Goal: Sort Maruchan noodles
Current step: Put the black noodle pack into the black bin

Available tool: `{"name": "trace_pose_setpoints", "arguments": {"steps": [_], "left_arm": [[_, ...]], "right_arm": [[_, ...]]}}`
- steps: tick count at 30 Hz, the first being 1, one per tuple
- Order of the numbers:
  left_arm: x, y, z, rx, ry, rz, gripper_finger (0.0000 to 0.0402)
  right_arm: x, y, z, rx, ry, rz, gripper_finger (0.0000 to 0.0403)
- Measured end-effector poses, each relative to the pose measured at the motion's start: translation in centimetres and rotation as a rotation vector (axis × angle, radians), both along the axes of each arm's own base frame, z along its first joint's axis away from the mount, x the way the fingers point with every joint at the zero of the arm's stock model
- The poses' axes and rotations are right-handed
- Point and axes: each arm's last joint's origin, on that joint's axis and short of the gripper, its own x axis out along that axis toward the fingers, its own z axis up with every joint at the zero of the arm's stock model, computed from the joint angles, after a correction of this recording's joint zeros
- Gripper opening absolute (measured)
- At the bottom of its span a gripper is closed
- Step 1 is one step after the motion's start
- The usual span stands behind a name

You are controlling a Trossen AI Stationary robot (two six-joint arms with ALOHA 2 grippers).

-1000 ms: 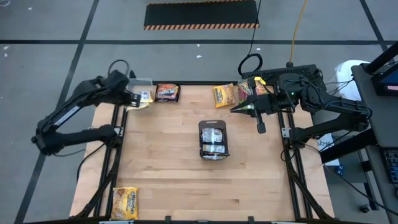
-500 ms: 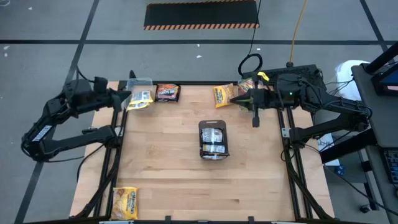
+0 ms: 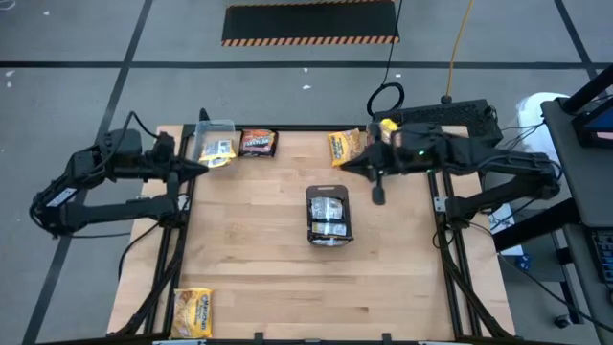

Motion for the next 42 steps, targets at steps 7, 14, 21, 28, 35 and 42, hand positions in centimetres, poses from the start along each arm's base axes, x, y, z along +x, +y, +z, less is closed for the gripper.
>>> {"name": "trace_pose_setpoints", "arguments": {"steps": [7,14,21,28,35,42], "left_arm": [[0.0,-0.1,0.0,0.019,0.004,0.001,0.0026],[1.2,0.6,-0.2,0.046,0.061,0.088,0.0026],[5.2,2.1,-1.5,0.101,0.241,0.101,0.0026],[9.8,3.7,-3.9,0.047,0.426,0.115,0.0026],[13.1,4.6,-6.3,0.024,0.558,-0.015,0.0026],[14.8,5.1,-7.5,-0.014,0.584,-0.052,0.0006]], "right_arm": [[1.7,0.1,-1.3,0.007,0.06,-0.027,0.0013],[1.6,-0.7,-1.2,-0.025,0.042,-0.245,0.0013],[1.6,-0.9,-1.1,-0.009,0.034,-0.257,0.0013],[1.5,-0.9,-1.0,-0.098,0.045,-0.222,0.0013],[1.5,-0.9,-1.0,-0.175,0.06,-0.191,0.0013],[1.5,-0.9,-1.0,-0.206,0.066,-0.179,0.0013]]}}
